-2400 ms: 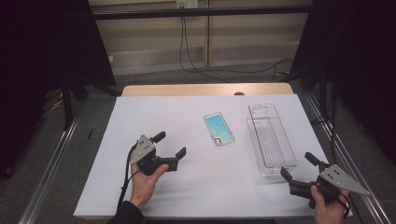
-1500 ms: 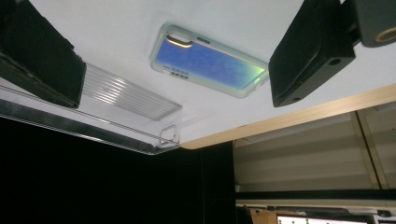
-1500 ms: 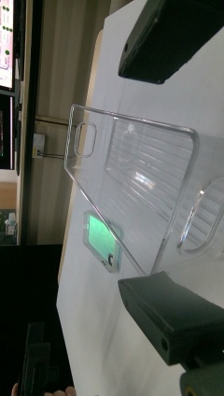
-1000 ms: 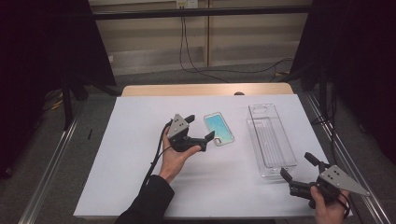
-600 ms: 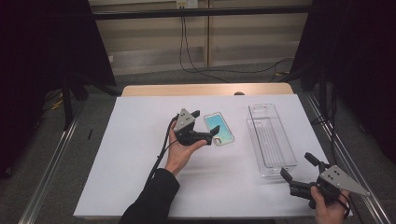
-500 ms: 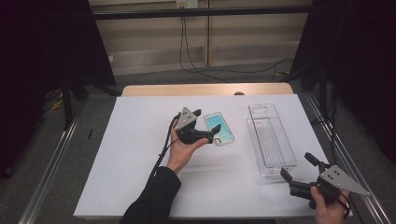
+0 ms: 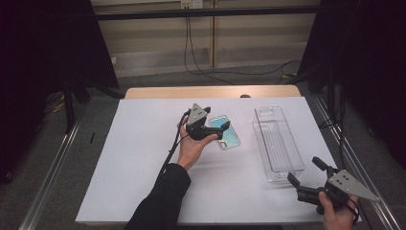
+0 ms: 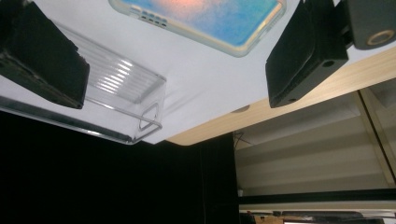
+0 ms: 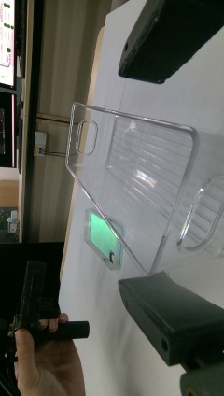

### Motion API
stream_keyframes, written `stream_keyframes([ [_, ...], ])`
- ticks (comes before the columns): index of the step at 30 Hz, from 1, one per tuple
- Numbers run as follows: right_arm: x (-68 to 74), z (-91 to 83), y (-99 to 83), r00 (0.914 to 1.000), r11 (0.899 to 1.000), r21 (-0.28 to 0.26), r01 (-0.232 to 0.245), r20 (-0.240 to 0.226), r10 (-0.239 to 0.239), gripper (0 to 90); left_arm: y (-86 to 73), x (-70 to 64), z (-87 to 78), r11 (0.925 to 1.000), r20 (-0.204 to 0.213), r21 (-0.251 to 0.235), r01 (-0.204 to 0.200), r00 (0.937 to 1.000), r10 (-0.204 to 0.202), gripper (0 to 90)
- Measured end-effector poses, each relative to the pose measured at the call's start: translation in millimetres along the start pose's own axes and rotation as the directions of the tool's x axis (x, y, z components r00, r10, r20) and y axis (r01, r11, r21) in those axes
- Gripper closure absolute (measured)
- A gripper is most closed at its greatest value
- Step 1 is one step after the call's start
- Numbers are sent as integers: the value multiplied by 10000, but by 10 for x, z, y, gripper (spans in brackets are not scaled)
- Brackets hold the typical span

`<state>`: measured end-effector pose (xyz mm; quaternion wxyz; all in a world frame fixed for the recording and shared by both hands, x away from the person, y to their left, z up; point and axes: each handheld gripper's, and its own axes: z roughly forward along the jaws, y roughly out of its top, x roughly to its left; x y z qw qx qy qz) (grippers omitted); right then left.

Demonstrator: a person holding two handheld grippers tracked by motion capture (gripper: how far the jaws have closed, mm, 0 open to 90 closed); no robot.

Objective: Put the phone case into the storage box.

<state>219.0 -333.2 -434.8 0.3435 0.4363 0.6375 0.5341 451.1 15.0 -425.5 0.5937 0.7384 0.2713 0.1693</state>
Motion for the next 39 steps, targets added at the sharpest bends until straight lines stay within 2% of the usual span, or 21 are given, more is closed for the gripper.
stream_keyframes([
  [7, 5, -6, 0, 10000, 10000, -23, -21, 3, 21, 4, -1, -2, 62, 9995, 41, -172, 271, 9996, -270, 86],
  [10, 4, -8, 1, 10000, 10000, -55, -57, -12, 57, 4, 11, 12, 105, 9994, -43, -247, 240, 9997, -241, 140],
  [11, 3, -7, 0, 10000, 10000, -48, -58, -14, 58, 4, 13, 16, 119, 9991, -80, -307, 306, 9995, -308, 147],
  [12, 2, -6, 0, 10000, 10000, -25, -46, -16, 46, 4, 10, 20, 141, 9979, -20, -362, 539, 9985, -540, 153],
  [15, 1, -6, 0, 10000, 10000, -30, -41, -20, 41, 4, 6, 17, 185, 9992, 60, -175, 346, 9994, -345, 198],
  [18, 2, -7, -1, 10000, 10000, -32, -29, -17, 29, 3, 1, 23, 228, 9989, 144, -110, 460, 9988, -458, 253],
  [20, 2, -8, -1, 10000, 10000, -35, -37, -24, 37, 4, 7, 27, 253, 9997, 121, 6, 236, 9996, -236, 308],
  [25, 2, -8, 0, 10000, 10000, -35, -30, -29, 29, 4, 19, 56, 307, 9999, 246, 103, 71, 9997, -74, 456],
  [29, 2, -9, 0, 10000, 10000, -34, 12, -56, -12, 4, 2, 71, 378, 9993, 630, 365, -68, 9980, 45, 567],
  [30, 4, -7, 1, 10000, 10000, -34, -4, -54, 4, 4, -5, 73, 392, 9990, 654, 415, -184, 9977, 157, 650],
  [31, 4, -7, 1, 10000, 10000, -34, -4, -54, 4, 4, -10, 74, 405, 9989, 708, 430, -181, 9974, 151, 650],
  [33, 4, -6, 1, 10000, 10000, -32, -7, -44, 7, 4, -23, 72, 433, 9986, 900, 514, -115, 9959, 69, 709],
  [35, 4, -8, 1, 10000, 10000, -27, 22, -56, -23, 4, -27, 63, 455, 9978, 962, 625, -234, 9952, 173, 751],
  [39, 5, -8, 0, 10000, 10000, -27, 19, -66, -19, 4, -20, 65, 477, 9973, 1092, 736, -73, 9940, -8, 820],
])
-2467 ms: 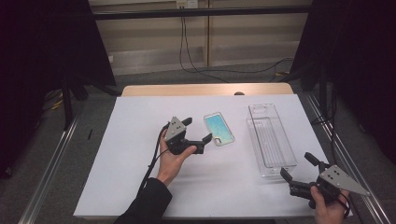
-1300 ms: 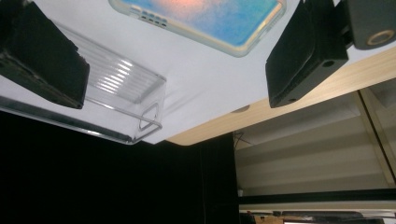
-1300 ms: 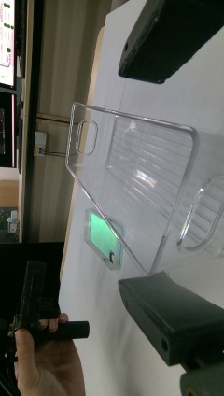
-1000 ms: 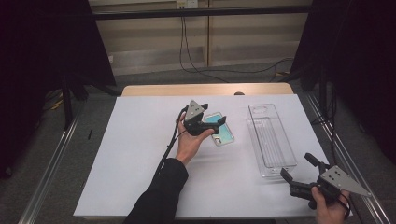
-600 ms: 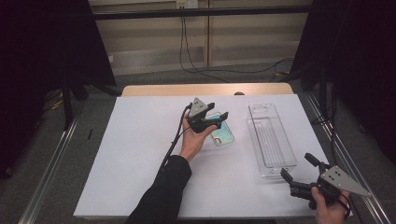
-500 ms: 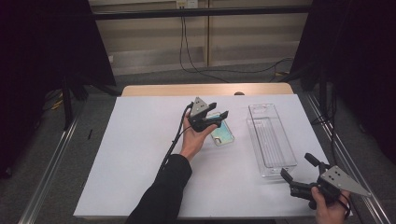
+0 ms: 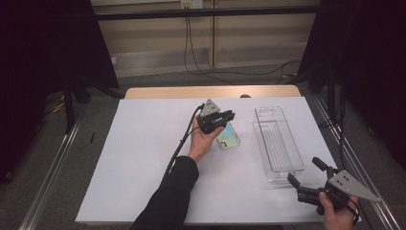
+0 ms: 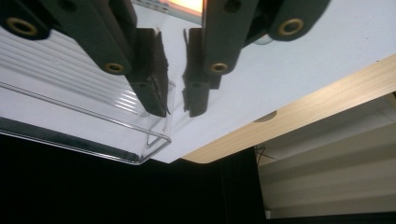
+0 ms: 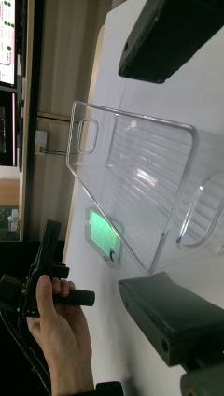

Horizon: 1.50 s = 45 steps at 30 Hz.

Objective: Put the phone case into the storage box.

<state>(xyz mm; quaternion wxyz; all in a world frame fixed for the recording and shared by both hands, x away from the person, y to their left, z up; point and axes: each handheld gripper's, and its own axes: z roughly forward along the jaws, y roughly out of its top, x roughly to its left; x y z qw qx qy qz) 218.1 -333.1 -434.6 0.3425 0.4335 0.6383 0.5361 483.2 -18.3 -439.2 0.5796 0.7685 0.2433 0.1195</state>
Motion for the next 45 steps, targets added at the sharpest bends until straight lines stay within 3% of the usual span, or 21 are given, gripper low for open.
stream_keyframes([
  [1, 0, 0, 0, 10000, 10000, 3, 8, -5, -8, 4, -1, 13, 12, 9998, 125, 24, 192, 9997, -192, 838],
  [3, 4, 2, 1, 10000, 10000, 5, 25, -8, -25, 4, 4, 20, 33, 9996, 101, 266, 131, 9999, -134, 900],
  [9, -1, 0, 2, 10000, 10000, -21, 36, 40, -36, 4, 5, 62, 100, 9961, 178, 829, 309, 9993, -325, 900],
  [14, 0, 3, 1, 10000, 10000, -12, 3, 43, -3, 4, -19, 100, 157, 9881, 166, 1509, 292, 9993, -320, 900],
  [27, -2, 6, -1, 10000, 10000, 4, -20, 15, 20, 4, -61, 200, 262, 9787, -209, 1987, 520, 9986, -488, 900],
  [34, -7, 3, -1, 10000, 10000, -3, -19, 35, 19, 4, -71, 219, 377, 9770, -306, 2078, 476, 9986, -422, 900],
  [45, -3, 1, -2, 10000, 10000, 14, 40, -51, -40, 4, -104, 235, 511, 9641, -540, 2650, 180, 9985, -38, 900],
])
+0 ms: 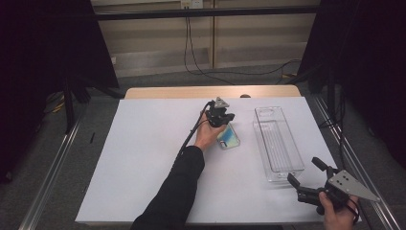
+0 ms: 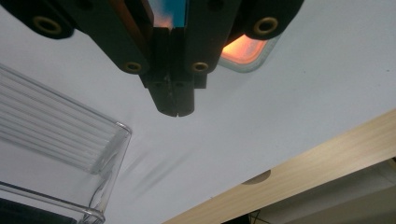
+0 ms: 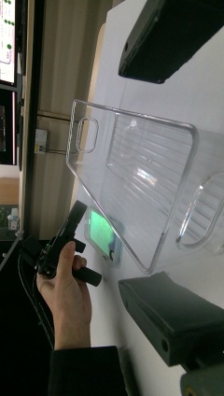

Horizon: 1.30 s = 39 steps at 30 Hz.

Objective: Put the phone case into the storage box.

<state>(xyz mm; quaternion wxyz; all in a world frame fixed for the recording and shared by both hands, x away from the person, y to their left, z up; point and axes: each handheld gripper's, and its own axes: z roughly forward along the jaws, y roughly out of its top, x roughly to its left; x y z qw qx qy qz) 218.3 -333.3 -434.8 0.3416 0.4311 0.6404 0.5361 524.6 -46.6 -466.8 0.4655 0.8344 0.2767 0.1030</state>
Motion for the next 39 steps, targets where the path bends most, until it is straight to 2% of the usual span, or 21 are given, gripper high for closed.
stream_keyframes([
  [6, -2, -1, -1, 10000, 10000, -9, -1, -6, 1, 4, -19, 87, 0, 9994, -122, 327, 64, 9999, -61, 900],
  [12, -1, 1, 1, 10000, 10000, -19, -40, 11, 40, 4, 2, 106, 15, 9996, -180, 280, -39, 9998, 44, 900],
  [14, -1, 0, 1, 10000, 10000, -15, -23, 10, 23, 4, 10, 115, 37, 9989, -201, 453, -84, 9998, 93, 900],
  [17, -2, -2, 1, 10000, 10000, -26, -13, 13, 13, 4, 12, 138, 54, 9989, -207, 477, 27, 9998, -17, 900],
  [18, -3, -4, 0, 10000, 10000, -20, 8, 6, -8, 4, 7, 145, 60, 9986, -110, 434, 307, 9995, -303, 900],
  [19, -4, -3, 0, 10000, 10000, -27, 13, -5, -13, 4, 2, 144, 69, 9985, -112, 449, 327, 9994, -322, 900],
  [21, -4, -3, 0, 10000, 10000, -32, -49, 13, 49, 4, -10, 136, 88, 9974, -154, 724, -26, 9999, 37, 897],
  [23, -6, -5, 0, 10000, 10000, -24, 6, -4, -6, 4, -9, 141, 90, 9973, -198, 733, -5, 9998, 20, 896],
  [26, -3, 0, 0, 10000, 10000, -23, -37, 3, 37, 4, 1, 124, 92, 9957, -272, 887, -250, 9992, 275, 896],
  [32, -2, -5, -1, 10000, 10000, -14, 25, 0, -25, 4, 7, 126, 58, 9931, -202, 1098, -408, 9989, 433, 900],
  [39, -4, -3, 1, 10000, 10000, 4, 43, -5, -43, 4, 5, 144, 30, 9919, -178, 1215, -378, 9990, 402, 900],
])
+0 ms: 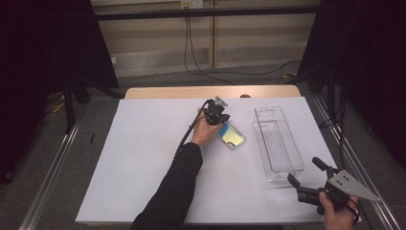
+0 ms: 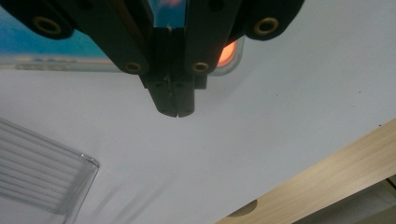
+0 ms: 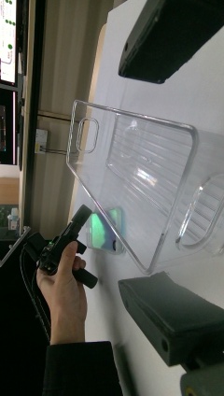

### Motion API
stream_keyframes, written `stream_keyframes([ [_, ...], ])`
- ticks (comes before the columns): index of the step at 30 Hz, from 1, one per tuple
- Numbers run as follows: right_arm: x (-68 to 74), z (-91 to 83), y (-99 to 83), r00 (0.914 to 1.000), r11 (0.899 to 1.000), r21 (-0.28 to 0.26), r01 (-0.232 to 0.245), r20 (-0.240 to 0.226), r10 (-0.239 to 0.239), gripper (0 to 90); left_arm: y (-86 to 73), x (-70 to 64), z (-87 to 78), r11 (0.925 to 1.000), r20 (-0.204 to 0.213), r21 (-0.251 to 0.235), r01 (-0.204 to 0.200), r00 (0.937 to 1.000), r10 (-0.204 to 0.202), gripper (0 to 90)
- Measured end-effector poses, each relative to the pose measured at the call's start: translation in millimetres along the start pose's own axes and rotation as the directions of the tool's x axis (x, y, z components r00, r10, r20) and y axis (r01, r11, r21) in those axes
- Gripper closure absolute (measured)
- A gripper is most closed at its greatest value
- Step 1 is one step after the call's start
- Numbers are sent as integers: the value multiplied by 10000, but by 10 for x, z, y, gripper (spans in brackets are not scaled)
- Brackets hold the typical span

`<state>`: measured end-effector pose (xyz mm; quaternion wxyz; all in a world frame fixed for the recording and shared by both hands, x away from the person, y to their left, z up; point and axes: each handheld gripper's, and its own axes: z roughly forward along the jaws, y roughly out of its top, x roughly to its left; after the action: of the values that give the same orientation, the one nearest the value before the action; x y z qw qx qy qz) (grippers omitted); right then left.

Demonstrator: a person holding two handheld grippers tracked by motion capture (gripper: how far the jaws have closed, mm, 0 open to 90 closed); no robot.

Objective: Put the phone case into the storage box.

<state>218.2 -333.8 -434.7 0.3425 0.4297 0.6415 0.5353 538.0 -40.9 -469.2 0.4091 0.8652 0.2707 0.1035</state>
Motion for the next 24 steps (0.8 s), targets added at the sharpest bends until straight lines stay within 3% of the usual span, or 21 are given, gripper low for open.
stream_keyframes([
  [18, 1, 0, 0, 10000, 10000, -27, 1, 22, -1, 4, -8, 38, -14, 9999, 40, 150, -75, 10000, 74, 900],
  [24, -1, -1, -1, 10000, 10000, -30, -3, 28, 3, 4, -7, 62, -66, 9986, 105, 473, -252, 9996, 248, 900],
])
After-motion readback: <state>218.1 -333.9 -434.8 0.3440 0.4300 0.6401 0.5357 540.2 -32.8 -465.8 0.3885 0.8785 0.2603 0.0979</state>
